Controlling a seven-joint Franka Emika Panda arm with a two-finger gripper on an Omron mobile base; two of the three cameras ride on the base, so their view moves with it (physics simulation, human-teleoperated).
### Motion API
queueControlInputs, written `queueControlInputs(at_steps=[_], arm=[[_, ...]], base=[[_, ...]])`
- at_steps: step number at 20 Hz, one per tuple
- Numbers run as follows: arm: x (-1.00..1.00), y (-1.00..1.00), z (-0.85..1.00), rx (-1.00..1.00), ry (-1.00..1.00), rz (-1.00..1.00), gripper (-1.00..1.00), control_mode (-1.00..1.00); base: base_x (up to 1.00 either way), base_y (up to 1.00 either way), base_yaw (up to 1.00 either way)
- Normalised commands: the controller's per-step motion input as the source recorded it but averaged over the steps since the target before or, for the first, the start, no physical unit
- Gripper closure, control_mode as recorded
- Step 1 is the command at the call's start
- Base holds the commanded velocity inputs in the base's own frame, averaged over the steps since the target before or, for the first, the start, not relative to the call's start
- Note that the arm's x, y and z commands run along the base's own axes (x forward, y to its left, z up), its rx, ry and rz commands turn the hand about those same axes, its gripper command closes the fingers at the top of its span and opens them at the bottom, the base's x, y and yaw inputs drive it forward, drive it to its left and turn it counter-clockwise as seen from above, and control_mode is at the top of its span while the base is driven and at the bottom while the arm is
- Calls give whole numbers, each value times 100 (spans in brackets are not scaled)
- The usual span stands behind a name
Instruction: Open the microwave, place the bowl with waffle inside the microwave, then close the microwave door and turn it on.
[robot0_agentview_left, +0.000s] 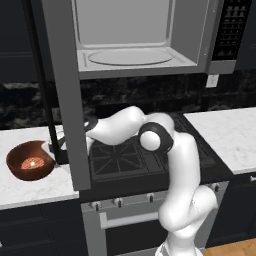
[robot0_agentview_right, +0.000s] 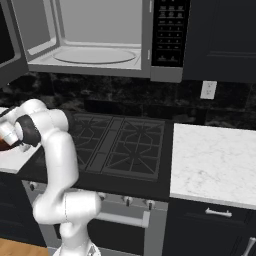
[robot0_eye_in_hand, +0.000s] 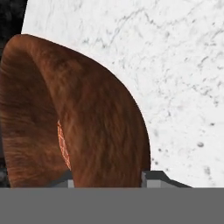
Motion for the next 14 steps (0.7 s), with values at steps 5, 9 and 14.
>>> queueControlInputs(at_steps=[5,9,14], arm=[[-48,-86,8,13,-7,-8,100,-100],[-39,-93,21,8,-4,-13,100,-100],[-25,-100,5,4,0,-20,100,-100]], base=[[0,0,0],[0,0,0],[0,0,0]])
